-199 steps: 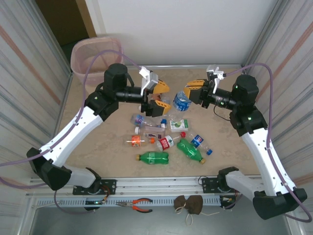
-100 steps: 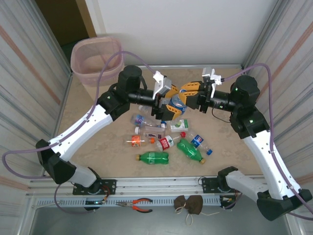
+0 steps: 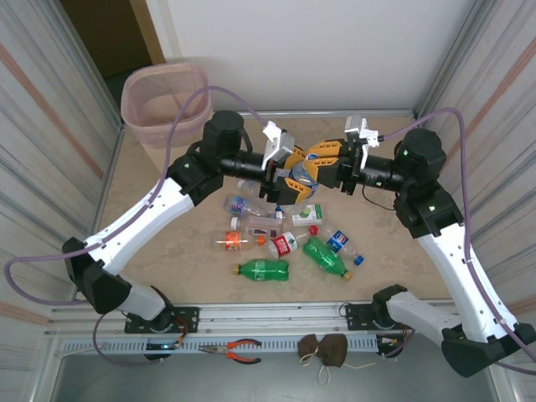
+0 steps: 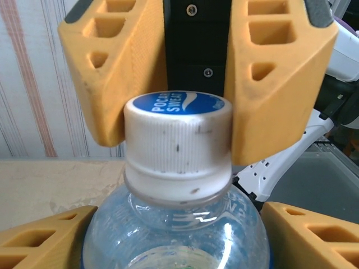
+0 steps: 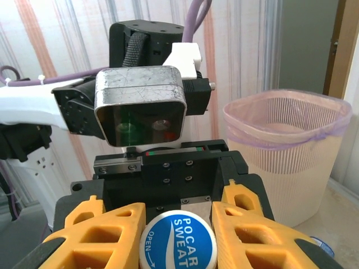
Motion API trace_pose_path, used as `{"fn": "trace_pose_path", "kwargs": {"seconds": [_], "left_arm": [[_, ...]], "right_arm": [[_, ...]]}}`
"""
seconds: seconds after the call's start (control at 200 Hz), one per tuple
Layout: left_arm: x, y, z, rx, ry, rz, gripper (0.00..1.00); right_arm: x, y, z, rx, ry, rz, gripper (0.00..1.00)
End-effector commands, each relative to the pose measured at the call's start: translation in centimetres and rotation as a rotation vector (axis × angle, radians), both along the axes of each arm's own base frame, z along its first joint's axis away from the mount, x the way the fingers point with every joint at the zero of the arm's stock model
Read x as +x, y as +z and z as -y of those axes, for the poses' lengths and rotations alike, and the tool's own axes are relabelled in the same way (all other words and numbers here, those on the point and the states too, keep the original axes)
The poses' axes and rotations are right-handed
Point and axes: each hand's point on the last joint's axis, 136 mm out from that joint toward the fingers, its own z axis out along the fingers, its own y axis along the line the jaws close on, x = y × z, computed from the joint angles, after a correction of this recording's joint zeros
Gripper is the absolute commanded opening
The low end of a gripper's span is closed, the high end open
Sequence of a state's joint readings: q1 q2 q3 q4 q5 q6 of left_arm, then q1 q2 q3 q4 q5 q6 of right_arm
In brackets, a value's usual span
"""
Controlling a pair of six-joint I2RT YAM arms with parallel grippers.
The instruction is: Put the plastic bottles in the bin
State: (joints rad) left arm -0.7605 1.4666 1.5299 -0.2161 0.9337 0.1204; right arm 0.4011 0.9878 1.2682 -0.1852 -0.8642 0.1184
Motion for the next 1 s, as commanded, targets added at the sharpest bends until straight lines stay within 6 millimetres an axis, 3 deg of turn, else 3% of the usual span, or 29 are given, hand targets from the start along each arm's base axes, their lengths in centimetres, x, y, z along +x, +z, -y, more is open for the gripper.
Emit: {"fn": "trace_pose_path", "kwargs": {"seconds": [0.0,0.18,0.576,0.646,0.757,0.902,0.997], "left_arm": [[-0.6,0.6,0.1,-0.006,-0.038,0.016,0.73],[-0.6,0.2,0.2,0.008,-0.038,0.007,0.73],[-0.8,0.3,-0.1,0.01,-0.034,0.024,0.6],[-0.7,0.4,-0.2,0.009,-0.022,0.032,0.6],[-0.4,0.6,-0.5,0.011,0.01,0.054,0.6],[0.5,1.1,-1.3,0.017,0.074,0.077,0.6],[1.8,1.4,-2.2,0.023,0.147,0.085,0.6]], "right_arm": [[-1.0,1.7,0.1,0.012,0.013,0.065,0.0],[-1.1,2.1,0.0,0.016,0.008,0.077,0.0],[-1.1,2.3,0.0,0.017,-0.012,0.078,0.0],[-0.9,2.2,0.1,0.017,-0.029,0.072,0.19],[-0.7,2.3,0.5,0.016,-0.064,0.073,0.38],[-0.5,2.5,1.5,0.012,-0.142,0.084,0.52],[-0.3,2.6,2.5,0.006,-0.214,0.095,0.54]]}}
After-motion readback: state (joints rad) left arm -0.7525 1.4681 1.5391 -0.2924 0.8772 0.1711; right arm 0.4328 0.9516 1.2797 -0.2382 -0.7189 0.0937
